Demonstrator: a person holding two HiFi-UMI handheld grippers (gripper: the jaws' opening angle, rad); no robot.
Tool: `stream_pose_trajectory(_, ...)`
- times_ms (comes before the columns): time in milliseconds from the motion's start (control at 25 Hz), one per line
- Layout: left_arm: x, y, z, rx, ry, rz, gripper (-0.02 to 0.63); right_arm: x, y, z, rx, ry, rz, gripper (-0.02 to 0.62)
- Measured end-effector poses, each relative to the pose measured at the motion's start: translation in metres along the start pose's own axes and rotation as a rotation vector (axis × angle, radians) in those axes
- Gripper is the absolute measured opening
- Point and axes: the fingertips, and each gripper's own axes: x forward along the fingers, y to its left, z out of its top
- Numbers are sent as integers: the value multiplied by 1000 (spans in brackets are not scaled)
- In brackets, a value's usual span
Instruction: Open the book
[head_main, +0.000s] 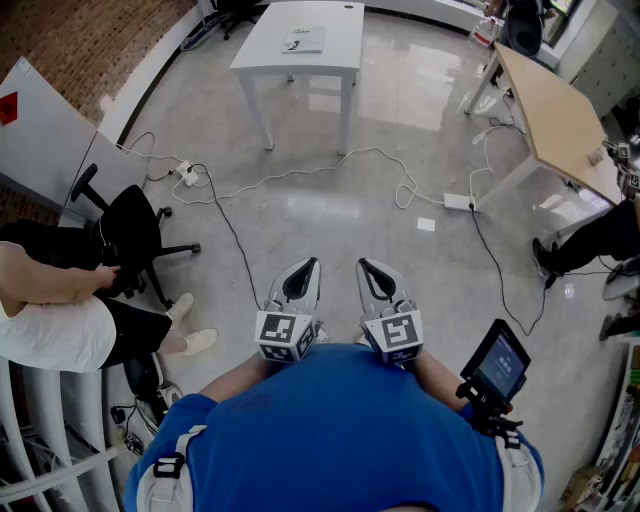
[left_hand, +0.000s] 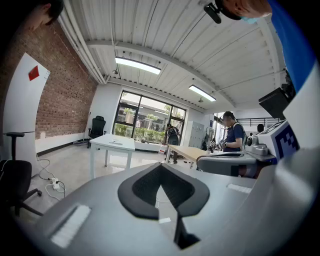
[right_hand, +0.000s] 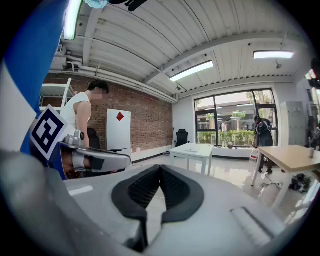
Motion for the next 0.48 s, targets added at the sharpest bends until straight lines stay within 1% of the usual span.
stream_pose_trajectory(200,-15,17,6,-2,15,16,6,12,26,7,14,18,39,3)
stream_pose_trajectory(480,-19,53,16,8,6,22,6,48,48,17,10,12,51,3)
